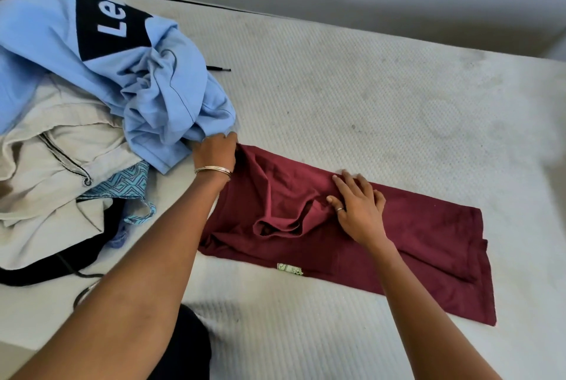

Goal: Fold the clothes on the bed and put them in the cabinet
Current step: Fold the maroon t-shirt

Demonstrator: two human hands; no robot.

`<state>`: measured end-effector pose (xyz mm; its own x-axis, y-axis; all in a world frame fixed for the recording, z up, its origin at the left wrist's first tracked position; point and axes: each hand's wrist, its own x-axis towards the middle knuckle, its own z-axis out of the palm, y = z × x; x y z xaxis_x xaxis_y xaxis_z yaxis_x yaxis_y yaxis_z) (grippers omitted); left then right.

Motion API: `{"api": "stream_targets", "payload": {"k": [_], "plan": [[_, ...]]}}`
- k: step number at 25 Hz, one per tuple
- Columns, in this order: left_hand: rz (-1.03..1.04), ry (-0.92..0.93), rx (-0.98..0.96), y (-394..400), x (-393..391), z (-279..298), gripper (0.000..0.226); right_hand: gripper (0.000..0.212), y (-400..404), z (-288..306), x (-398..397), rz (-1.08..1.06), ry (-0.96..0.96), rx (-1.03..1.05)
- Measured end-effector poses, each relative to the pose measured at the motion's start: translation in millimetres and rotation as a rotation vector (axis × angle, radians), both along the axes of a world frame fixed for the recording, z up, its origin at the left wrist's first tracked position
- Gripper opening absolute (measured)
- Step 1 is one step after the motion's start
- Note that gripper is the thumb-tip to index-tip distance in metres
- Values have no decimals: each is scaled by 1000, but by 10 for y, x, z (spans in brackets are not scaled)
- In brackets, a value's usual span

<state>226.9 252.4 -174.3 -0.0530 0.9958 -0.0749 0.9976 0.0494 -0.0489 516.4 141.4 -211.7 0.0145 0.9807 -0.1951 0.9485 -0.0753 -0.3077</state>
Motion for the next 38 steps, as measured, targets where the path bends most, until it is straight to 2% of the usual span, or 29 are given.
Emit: {"api": "stream_targets", "payload": {"k": [2, 3, 5, 6, 7, 8, 10, 13, 15, 17, 19, 20, 22, 24, 26, 28, 29, 31, 32, 34, 35, 36, 38], "plan": [[-68, 24, 88, -98, 34, -97, 33, 52, -46, -25, -134, -23, 76, 96], [-175, 5, 162, -131, 52, -108, 42, 51, -64, 1, -225, 9, 160, 161], [-566, 34, 268, -196, 68, -147, 54, 55, -132, 54, -373, 187, 265, 203], [-773, 91, 233, -256, 46, -164, 56, 58, -194, 77, -425, 298, 260, 161], [-891, 162, 114, -331, 15, -109, 55, 59, -263, 98, -466, 392, 219, 112], [-907, 237, -39, -380, -30, -57, 54, 58, -336, 116, -481, 452, 166, 74], [-682, 342, -196, -411, -162, -79, 55, 55, -473, 118, -428, 448, 111, 28], [-393, 405, -187, -542, -251, -3, 54, 49, -665, 219, -307, 295, 252, -53], [-397, 360, -18, -646, -121, 16, 47, 39, -754, 298, -301, 191, 362, 27], [-500, 237, 115, -746, 62, 56, 42, 30, -733, 318, -359, 51, 362, 190], [-577, 13, -55, -846, 192, 72, 59, 40, -631, 323, -443, -66, 253, 154], [-568, -31, -174, -901, 222, 65, 69, 46, -585, 310, -472, -60, 143, 86], [-525, -34, -323, -988, 204, 51, 86, 32, -548, 291, -479, -64, 15, 59], [-482, -44, -369, -1067, 146, 8, 96, 16, -611, 323, -413, -276, 228, 149], [-464, -60, -367, -1109, 121, -9, 99, 16, -735, 339, -305, -558, 428, 152], [-462, -54, -349, -1141, 138, -15, 101, 16, -905, 308, -238, -643, 362, 55], [-459, -57, -332, -1160, 155, -23, 100, 18, -969, 288, -235, -635, 308, 69], [-431, -88, -302, -1178, 160, -34, 93, 32, -970, 334, -332, -475, 306, 230], [-421, -109, -295, -1177, 149, -39, 85, 44, -932, 363, -411, -284, 300, 269], [-417, -160, -268, -1176, 123, -44, 63, 72, -846, 393, -620, 124, 161, 191], [-430, -167, -264, -1173, 118, -35, 54, 82, -797, 369, -713, 261, 66, 146], [-466, -146, -269, -1162, 121, -24, 50, 89, -745, 330, -782, 333, -5, 119], [-569, -68, -245, -1146, 133, -59, 43, 92, -695, 236, -873, 326, -88, 90]]}}
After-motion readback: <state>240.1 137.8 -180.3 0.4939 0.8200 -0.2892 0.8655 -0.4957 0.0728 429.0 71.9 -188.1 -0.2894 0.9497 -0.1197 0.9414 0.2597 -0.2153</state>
